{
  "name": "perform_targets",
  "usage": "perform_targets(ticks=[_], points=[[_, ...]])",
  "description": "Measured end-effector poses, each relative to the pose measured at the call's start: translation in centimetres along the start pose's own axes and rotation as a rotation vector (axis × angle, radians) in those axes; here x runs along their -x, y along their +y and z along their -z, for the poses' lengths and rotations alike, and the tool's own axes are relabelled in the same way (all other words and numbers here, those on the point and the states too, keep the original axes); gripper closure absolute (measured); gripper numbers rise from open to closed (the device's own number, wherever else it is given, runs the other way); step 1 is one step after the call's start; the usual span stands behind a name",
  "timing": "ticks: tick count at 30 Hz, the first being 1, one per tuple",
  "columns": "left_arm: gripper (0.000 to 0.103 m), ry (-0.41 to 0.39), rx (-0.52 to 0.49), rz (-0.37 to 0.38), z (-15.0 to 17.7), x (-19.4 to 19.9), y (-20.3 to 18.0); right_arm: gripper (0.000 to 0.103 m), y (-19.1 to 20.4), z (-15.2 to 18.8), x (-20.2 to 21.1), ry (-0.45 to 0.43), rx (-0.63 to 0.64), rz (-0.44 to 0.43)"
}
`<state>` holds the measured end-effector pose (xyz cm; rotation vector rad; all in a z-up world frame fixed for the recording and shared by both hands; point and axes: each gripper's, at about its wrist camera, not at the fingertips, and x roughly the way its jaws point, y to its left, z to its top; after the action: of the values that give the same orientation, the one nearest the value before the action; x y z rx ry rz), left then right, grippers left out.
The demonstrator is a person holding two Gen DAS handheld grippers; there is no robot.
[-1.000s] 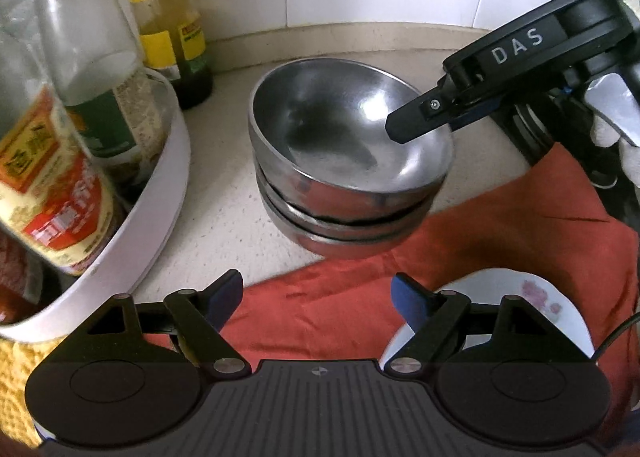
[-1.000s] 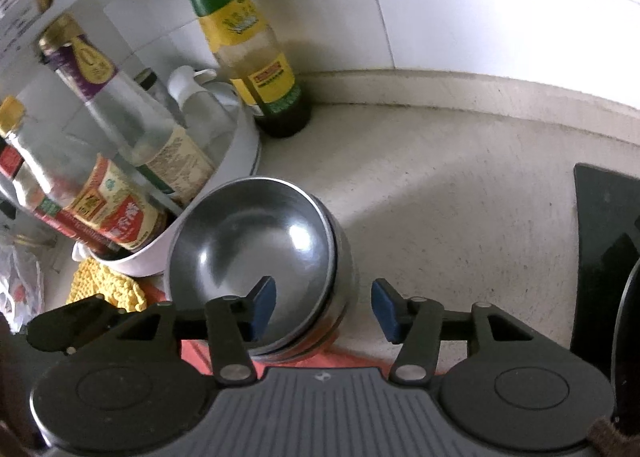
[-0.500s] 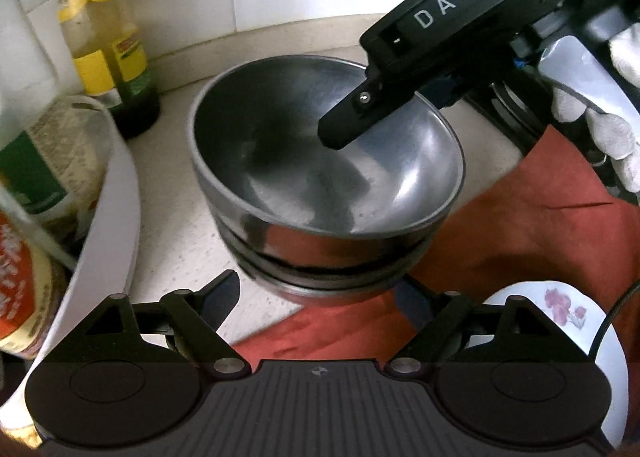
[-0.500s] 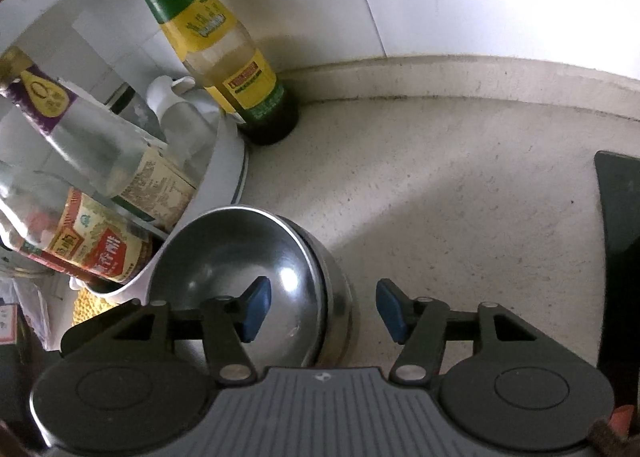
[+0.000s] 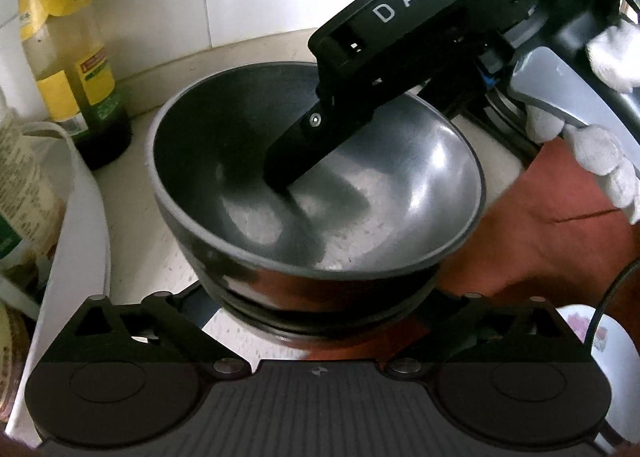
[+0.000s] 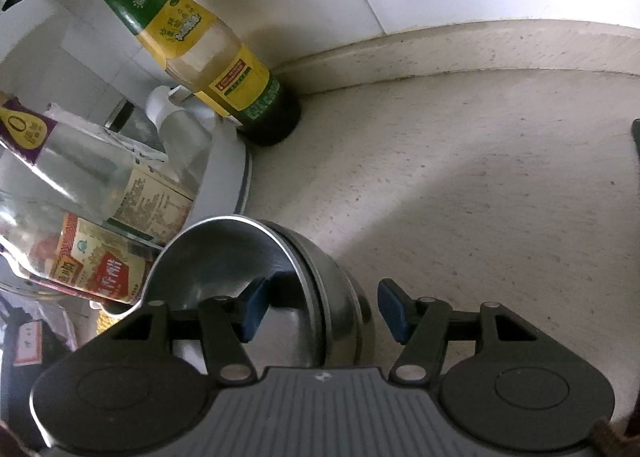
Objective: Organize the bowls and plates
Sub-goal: 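Grasp the rim of the stacked steel bowls with the right gripper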
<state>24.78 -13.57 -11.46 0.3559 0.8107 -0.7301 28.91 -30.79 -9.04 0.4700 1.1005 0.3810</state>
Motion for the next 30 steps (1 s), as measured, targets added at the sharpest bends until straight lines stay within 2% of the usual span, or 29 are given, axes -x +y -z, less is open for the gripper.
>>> perform_targets(ticks=[9, 15, 30], points=[[0.0, -0.025, -0.009, -0.013, -0.8, -1.2, 0.1, 0.045, -0.9, -0.2, -0.6, -0.007, -0.011, -0.06], [0.0, -0.047, -0.011, -0.029, -1.1, -2.1, 0.0, 0.035, -1.8, -0.3, -1.0, 0.007, -0.033, -0.096], [0.0, -0.078, -0.014, -0.029, 0.4, -1.5, 0.1, 0.036, -2.4, -1.0, -1.4, 0.006, -0.049, -0.134]])
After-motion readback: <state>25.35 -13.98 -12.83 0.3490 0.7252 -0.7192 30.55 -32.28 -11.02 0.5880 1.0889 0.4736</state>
